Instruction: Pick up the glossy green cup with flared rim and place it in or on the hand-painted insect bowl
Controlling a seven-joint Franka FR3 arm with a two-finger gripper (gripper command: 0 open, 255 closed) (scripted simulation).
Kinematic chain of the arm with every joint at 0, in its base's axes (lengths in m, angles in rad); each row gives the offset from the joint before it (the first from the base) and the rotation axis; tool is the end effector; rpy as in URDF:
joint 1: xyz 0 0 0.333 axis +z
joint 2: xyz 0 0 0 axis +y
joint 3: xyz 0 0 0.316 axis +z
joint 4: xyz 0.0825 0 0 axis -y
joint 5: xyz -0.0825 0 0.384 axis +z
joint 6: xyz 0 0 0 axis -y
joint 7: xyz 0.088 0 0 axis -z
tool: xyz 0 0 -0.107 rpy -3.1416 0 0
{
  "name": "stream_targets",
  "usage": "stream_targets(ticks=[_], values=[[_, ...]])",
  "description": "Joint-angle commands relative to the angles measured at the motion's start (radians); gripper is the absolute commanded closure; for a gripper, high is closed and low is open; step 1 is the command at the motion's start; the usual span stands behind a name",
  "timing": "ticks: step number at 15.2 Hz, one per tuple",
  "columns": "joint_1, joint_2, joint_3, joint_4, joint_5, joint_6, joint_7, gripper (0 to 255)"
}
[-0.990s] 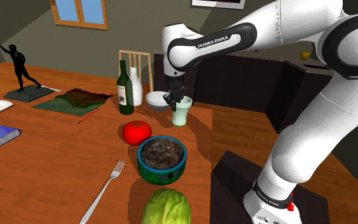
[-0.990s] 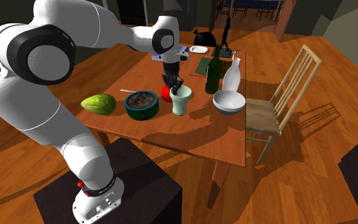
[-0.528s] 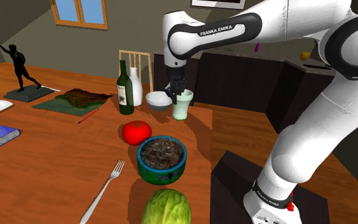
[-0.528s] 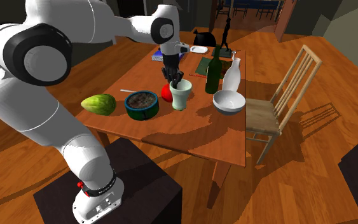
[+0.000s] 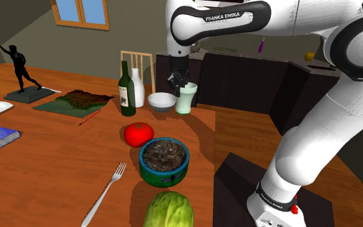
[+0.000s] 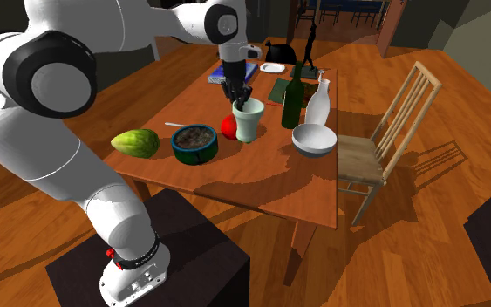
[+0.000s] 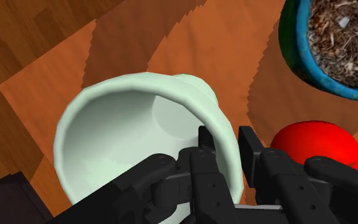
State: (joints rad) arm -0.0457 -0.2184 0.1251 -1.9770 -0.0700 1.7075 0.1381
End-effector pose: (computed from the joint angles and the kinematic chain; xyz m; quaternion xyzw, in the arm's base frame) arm 0.4862 0.0367 0.5569 0.9982 -0.0254 -0.0211 0.0506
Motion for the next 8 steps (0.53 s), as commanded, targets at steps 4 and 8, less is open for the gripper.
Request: stream_targets(ticks=[4, 8], values=[[0.0, 0.003, 0.001, 0.064, 0.0, -0.061, -0.004, 255], [0.039, -0.03, 0.055, 0.061, 0.023, -0.097, 0.083, 255]])
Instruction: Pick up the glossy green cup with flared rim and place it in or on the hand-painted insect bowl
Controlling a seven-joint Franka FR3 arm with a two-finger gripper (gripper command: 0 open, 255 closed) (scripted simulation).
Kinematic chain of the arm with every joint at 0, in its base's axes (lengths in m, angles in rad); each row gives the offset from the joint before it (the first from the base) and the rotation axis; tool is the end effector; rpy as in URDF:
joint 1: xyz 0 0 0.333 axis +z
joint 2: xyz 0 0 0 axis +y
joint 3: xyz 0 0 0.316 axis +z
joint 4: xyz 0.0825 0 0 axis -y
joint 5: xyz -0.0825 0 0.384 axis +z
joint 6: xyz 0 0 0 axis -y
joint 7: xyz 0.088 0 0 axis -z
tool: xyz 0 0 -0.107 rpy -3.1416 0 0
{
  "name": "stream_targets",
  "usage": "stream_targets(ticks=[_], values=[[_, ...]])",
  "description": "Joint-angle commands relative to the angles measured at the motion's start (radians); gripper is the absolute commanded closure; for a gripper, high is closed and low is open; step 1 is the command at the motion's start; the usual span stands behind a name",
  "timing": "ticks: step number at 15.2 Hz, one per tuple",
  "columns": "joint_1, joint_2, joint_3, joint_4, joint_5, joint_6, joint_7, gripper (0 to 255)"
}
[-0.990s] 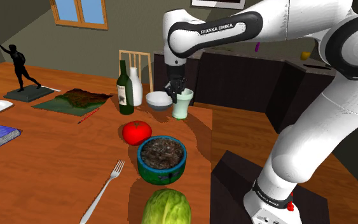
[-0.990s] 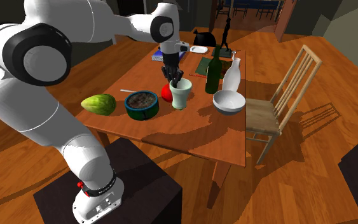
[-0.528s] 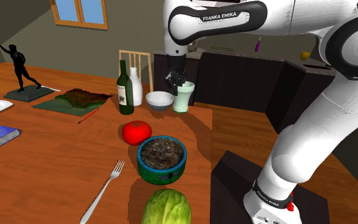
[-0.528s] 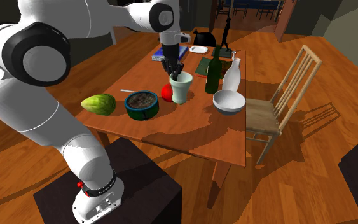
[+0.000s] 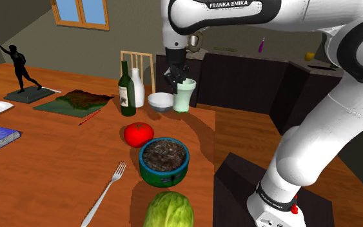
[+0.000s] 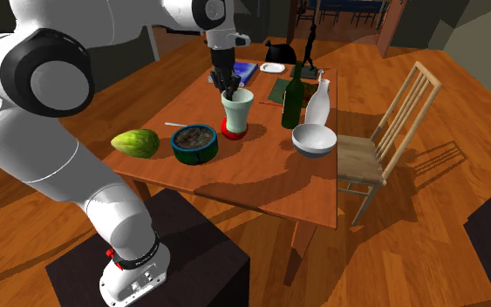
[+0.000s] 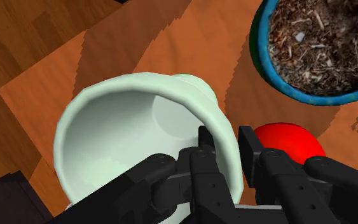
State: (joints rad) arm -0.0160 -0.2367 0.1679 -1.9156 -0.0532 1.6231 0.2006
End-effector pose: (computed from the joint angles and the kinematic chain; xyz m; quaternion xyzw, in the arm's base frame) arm 0.4736 0.0748 0.5870 0.9982 -0.0250 -0.0211 0.0505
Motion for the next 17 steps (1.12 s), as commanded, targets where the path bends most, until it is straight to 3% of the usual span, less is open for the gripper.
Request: stream_targets(ticks=[1, 15, 17], values=[[0.018, -0.017, 0.026, 0.001, 0.012, -0.021, 0.042, 255], [0.144, 0.017, 0.244, 0.149, 0.077, -0.148, 0.378, 255], [0.145, 0.009, 0.243, 0.115, 0.079, -0.121, 0.377, 255]])
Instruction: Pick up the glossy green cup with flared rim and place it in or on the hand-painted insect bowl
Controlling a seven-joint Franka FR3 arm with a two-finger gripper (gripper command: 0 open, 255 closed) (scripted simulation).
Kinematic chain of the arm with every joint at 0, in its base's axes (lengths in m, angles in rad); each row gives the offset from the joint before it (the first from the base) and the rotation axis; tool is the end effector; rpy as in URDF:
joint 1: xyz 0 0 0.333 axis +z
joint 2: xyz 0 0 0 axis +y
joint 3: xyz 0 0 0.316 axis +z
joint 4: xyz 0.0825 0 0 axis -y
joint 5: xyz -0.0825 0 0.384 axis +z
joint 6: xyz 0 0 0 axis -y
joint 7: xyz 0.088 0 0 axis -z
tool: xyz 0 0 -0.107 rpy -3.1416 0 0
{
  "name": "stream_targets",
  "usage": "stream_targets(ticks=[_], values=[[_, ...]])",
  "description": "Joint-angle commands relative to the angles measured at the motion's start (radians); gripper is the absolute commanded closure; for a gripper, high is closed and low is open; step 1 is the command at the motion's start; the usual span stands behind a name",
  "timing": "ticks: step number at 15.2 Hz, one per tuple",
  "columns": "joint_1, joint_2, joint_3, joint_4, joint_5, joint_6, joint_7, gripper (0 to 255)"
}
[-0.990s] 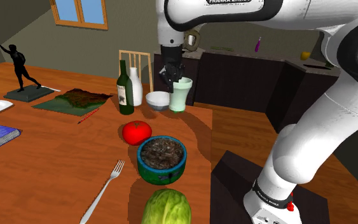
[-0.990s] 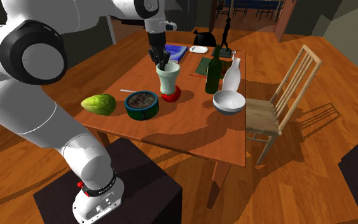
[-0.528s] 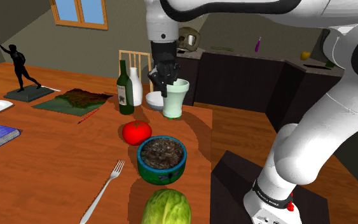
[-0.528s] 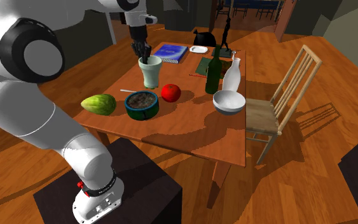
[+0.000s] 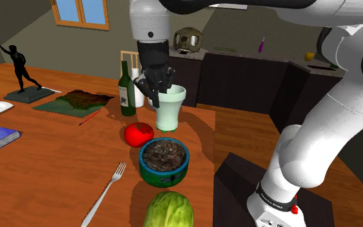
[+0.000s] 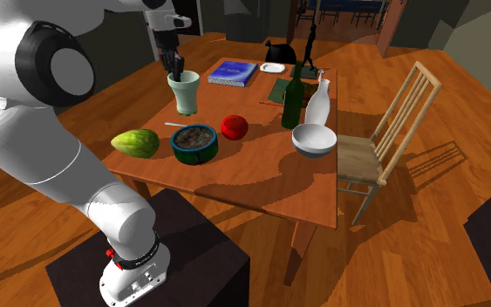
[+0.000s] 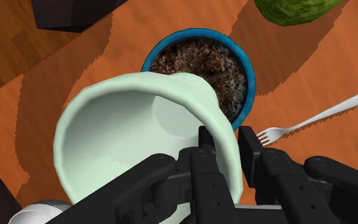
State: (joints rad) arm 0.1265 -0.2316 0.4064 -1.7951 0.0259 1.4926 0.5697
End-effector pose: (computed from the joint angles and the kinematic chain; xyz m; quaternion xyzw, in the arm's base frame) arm 0.3983 0.2635 0.6217 0.9982 -0.0248 -0.0212 0.0509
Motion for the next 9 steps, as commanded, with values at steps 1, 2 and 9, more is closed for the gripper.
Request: stream_targets(ticks=[1, 2, 9], values=[[0.003, 0.001, 0.005, -0.022, 0.001, 0.024, 0.008, 255], [0.003, -0.002, 0.005, -0.039, 0.003, 0.037, 0.008, 255], [0.006, -0.016, 0.006, -0.147, 0.009, 0.132, 0.007, 255]])
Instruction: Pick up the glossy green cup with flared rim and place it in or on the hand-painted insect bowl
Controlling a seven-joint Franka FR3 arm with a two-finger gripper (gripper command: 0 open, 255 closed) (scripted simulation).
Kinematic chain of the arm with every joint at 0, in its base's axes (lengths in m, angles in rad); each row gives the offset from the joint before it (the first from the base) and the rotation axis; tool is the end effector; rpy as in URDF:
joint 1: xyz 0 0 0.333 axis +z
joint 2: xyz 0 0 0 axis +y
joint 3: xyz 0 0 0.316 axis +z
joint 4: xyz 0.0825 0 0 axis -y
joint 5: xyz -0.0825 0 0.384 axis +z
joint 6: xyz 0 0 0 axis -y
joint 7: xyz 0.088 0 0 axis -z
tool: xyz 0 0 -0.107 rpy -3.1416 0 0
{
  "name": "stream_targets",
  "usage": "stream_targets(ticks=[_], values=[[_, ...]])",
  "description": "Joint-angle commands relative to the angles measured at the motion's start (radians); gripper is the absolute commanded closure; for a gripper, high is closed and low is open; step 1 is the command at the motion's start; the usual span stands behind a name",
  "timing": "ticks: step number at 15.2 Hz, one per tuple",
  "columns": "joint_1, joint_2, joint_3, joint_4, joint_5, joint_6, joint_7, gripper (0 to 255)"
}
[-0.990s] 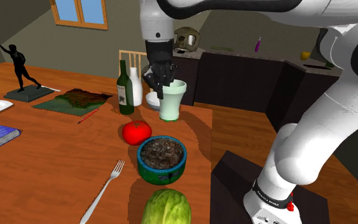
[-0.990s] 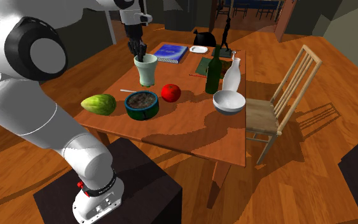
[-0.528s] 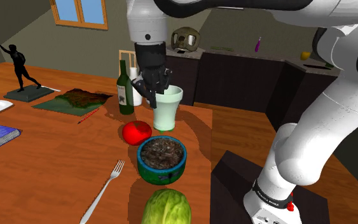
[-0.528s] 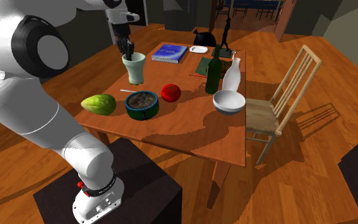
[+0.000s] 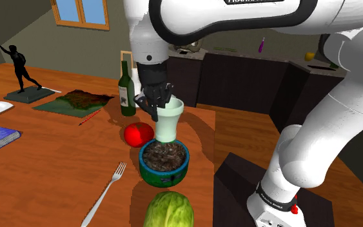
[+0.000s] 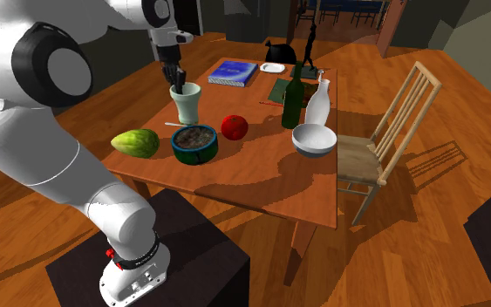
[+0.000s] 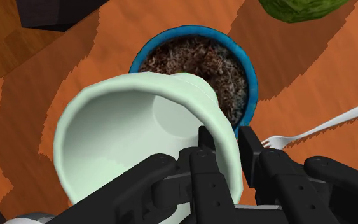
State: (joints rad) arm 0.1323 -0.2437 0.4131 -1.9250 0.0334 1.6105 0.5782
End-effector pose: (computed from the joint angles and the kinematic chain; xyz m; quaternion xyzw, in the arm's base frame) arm 0.3990 0.2676 0.5754 0.9981 -0.0254 -0.0215 0.0509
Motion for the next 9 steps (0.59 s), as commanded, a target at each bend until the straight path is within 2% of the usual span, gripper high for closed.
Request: stream_targets(ticks=[1, 9], values=[[0.001, -0.005, 0.0, -0.031, 0.002, 0.028, -0.001, 255], [0.004, -0.005, 0.006, -0.138, 0.004, 0.135, 0.004, 255]])
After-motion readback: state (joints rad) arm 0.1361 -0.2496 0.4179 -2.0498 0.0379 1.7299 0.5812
